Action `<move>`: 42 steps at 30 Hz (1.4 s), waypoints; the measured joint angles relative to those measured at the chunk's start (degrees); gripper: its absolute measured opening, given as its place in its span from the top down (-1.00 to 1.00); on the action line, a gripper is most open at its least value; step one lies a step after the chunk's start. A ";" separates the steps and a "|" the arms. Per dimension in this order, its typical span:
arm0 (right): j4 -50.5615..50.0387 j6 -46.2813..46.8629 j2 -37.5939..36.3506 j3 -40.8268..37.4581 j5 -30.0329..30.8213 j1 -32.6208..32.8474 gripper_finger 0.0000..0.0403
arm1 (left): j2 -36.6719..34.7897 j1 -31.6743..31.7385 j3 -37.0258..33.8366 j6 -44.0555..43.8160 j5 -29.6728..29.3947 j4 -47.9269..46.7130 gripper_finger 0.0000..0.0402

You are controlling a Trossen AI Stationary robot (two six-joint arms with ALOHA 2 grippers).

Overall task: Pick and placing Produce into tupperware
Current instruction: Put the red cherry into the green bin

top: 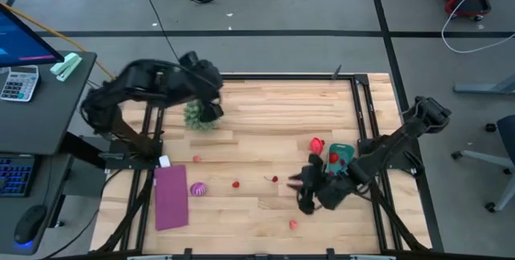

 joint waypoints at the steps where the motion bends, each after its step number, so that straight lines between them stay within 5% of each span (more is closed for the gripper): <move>1: -0.18 0.44 0.00 -1.20 0.20 -1.19 0.42 | -0.69 0.00 0.00 -0.07 -0.02 0.22 0.59; 11: 24.54 -6.18 5.64 -10.30 -14.11 -10.56 0.42 | -3.39 0.00 0.00 -0.41 0.00 -0.09 0.59; 22: 24.23 -20.62 18.58 -3.09 -17.82 -11.27 0.40 | -3.36 0.00 0.00 -0.38 0.00 -0.88 0.60; 35: 16.32 -14.80 21.49 -0.09 -23.96 -14.48 -0.02 | -3.33 0.00 -0.01 -0.39 0.01 -3.18 0.62; 42: 14.20 -14.76 21.73 -0.07 -19.57 -14.57 -0.25 | -3.33 0.00 0.00 -0.41 0.01 -3.50 0.64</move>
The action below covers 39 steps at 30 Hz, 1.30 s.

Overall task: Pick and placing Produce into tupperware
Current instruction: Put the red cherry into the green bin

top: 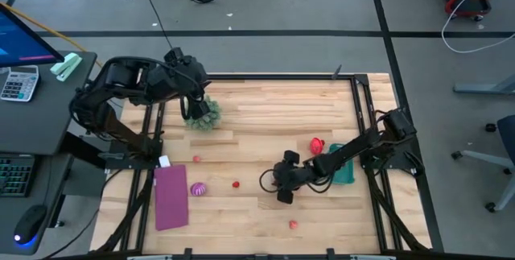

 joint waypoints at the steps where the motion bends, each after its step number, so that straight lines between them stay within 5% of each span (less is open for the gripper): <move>1: -1.03 0.52 0.00 0.00 0.00 0.00 -0.26 | 0.00 0.00 -0.02 0.00 -0.01 -0.02 0.65; 11: -3.71 7.21 0.00 0.09 0.94 1.40 -0.15 | 0.00 0.00 -0.01 -0.29 0.01 -0.02 0.65; 30: -4.84 10.65 -6.48 -0.04 1.60 1.53 0.72 | 0.02 -0.02 -0.02 -1.53 0.01 -0.02 0.66; 35: -13.93 12.22 -15.87 -0.02 2.55 1.64 0.73 | 0.02 -0.02 0.00 -1.55 0.00 -0.01 0.70; 39: -31.97 19.80 -24.92 -0.02 0.94 1.92 0.69 | 0.02 -0.02 -0.02 -1.57 0.01 -0.12 0.71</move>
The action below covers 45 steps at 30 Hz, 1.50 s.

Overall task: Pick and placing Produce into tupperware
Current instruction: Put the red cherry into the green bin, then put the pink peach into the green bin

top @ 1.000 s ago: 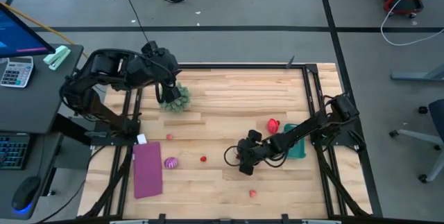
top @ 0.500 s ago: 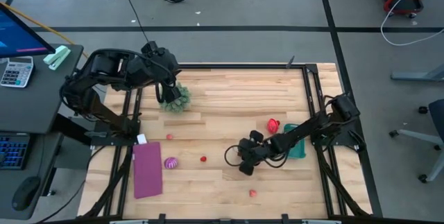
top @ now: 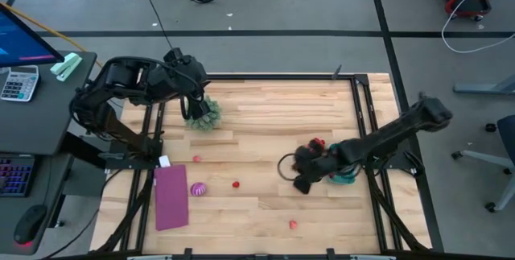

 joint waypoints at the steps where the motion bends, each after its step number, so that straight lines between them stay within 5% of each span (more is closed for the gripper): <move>1: -5.01 3.15 -2.24 0.00 -0.02 0.19 0.69 | 0.00 0.00 0.02 0.00 0.00 -0.10 0.71; 7: -28.08 20.87 -14.28 0.00 0.00 3.75 0.69 | 0.00 0.00 0.00 0.00 0.00 -0.41 0.68; 13: -37.58 34.31 -18.63 0.00 -0.57 8.12 0.66 | 0.00 0.00 -0.01 -0.37 0.00 -0.80 0.68; 30: -38.03 32.23 -0.43 0.00 -7.38 10.26 0.22 | 0.00 0.00 0.01 -0.39 0.00 -0.78 0.69; 39: -30.21 32.13 -5.89 -0.01 -7.08 10.25 0.16 | 0.02 0.00 0.01 -0.39 0.00 -0.78 0.71; 45: -16.69 23.53 -9.64 0.00 2.64 12.07 0.19 | 0.02 0.00 0.02 -0.41 0.00 -0.78 0.67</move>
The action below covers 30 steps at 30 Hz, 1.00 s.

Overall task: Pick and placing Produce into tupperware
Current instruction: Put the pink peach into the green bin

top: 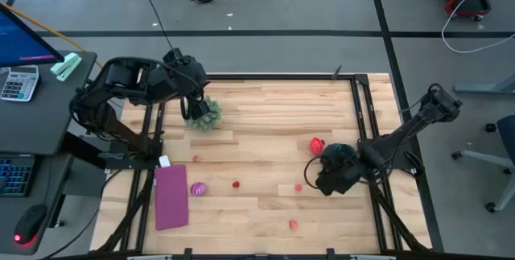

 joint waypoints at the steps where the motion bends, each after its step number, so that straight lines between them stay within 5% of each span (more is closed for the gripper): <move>1: 3.73 -3.24 0.22 0.00 1.03 0.46 0.19 | 0.00 0.00 -0.02 -0.01 0.00 0.00 0.67; 9: 23.69 -24.25 11.22 0.00 4.37 3.27 0.19 | 0.00 0.00 -0.02 -0.01 0.00 0.02 0.71; 16: 22.12 -20.22 22.80 0.00 5.61 3.05 0.13 | 0.00 0.00 -0.02 0.01 0.00 0.00 0.70; 30: 22.54 -14.66 31.01 0.13 5.78 2.23 -0.21 | 0.00 0.01 -0.01 0.32 0.01 0.02 0.72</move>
